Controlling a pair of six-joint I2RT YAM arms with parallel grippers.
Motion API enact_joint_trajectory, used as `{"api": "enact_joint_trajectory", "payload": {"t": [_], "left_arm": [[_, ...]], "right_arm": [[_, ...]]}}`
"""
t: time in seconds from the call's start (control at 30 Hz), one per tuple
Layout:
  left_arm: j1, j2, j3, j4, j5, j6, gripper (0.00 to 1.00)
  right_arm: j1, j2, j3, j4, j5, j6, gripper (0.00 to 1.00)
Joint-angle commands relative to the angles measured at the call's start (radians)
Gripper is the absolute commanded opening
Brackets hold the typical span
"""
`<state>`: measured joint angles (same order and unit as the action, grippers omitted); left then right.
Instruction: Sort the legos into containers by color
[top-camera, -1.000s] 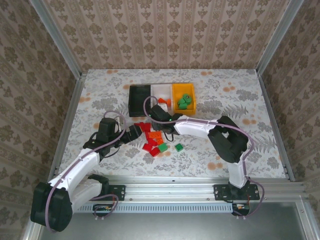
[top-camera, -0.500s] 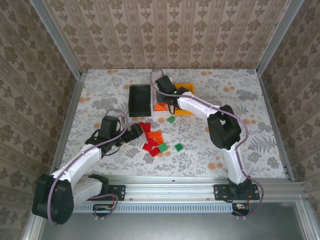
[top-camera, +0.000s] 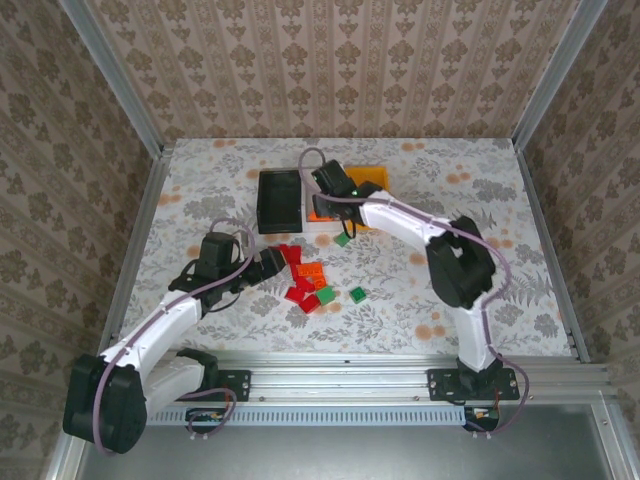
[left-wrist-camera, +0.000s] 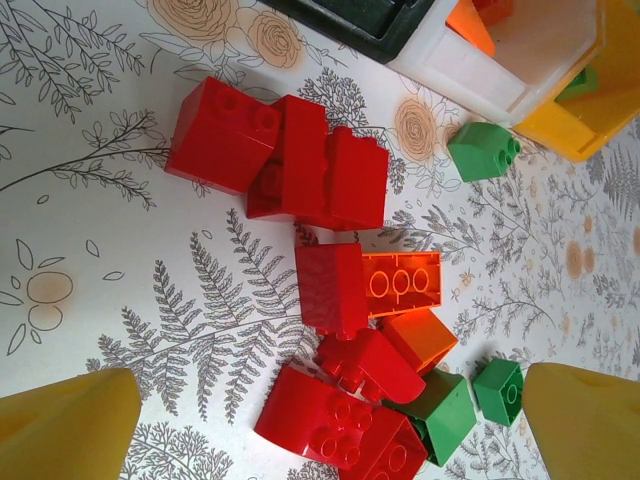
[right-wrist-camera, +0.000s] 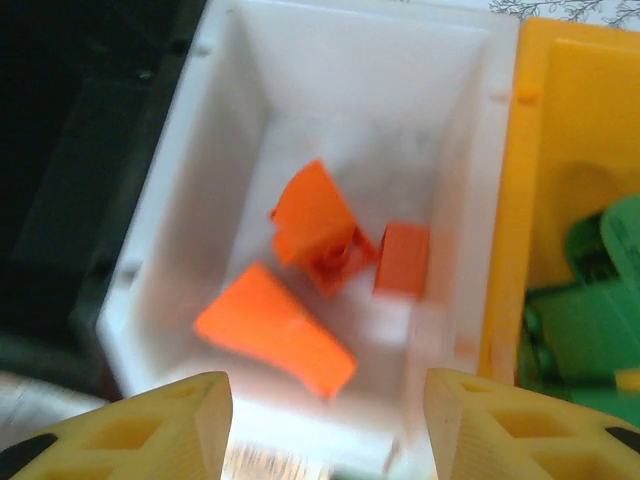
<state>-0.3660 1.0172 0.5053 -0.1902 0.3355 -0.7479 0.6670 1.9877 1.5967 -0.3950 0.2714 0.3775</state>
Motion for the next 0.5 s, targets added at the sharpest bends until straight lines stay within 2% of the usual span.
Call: {"api": "enact_joint_trajectory", "payload": {"t": [0.0,0.13,0.27,0.47], "left_arm": [[-0.001,-0.003,0.015,0.001,-0.016,0.016,1.0],[-0.001,0.004,0.004,0.012,-0.015,0.01,1.0],[-0.002,0.008,0.002,0.017,-0.007,0.003,1.0],[-0.004,-0.03,-0.019,0.015,-0.016,-0.005,1.0]], "right_arm": [[0.093,-0.129,-0.146,0.059,0.019,0.051,0.55],[0.166,-0.143,-0.255,0.043,-0.018,0.099,0.55],[0.215,-0.089,-0.263,-0.002,-0.063,0.095,0.55],[0.218,-0.046,-0.287,-0.01,-0.084,0.086,0.54]]}}
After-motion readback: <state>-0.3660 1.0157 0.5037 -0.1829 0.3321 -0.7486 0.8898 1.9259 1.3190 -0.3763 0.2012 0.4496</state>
